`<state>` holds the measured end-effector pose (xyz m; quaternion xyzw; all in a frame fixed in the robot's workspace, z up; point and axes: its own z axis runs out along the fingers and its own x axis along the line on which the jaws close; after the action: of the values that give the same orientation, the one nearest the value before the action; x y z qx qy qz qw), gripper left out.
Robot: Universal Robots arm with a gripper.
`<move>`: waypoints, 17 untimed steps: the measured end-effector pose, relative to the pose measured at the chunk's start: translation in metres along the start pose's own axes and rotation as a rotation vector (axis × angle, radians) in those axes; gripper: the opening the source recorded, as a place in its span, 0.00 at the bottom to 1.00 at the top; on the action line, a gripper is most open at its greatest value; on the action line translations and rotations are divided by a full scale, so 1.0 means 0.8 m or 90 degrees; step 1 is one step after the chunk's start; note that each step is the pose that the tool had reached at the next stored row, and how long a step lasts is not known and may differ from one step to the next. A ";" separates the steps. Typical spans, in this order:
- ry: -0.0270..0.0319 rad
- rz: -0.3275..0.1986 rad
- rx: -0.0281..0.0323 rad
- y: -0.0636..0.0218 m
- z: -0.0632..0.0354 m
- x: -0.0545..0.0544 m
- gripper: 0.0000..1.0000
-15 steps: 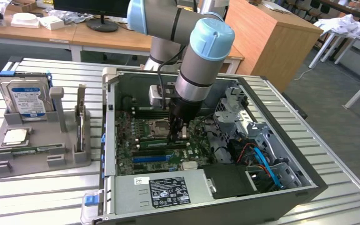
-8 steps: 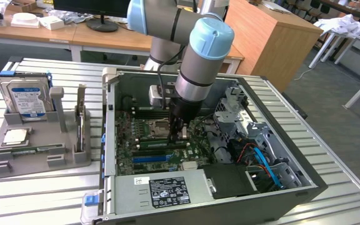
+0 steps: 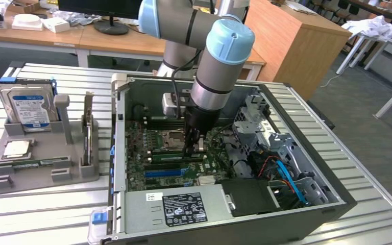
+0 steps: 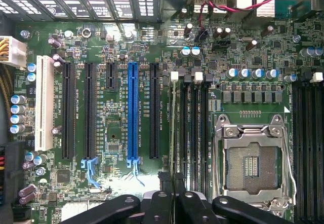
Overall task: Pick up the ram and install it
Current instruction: 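Insert the ram into the slot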
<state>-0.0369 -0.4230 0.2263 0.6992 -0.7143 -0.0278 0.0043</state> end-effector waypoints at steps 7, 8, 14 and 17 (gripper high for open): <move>0.0010 -0.006 -0.0001 0.000 0.000 0.000 0.12; 0.0012 -0.007 -0.0002 0.000 0.000 -0.001 0.12; 0.0010 -0.008 -0.0002 0.000 -0.001 -0.005 0.12; 0.0010 -0.008 -0.0002 0.000 -0.001 -0.005 0.12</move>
<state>-0.0371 -0.4192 0.2275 0.7036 -0.7101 -0.0274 0.0048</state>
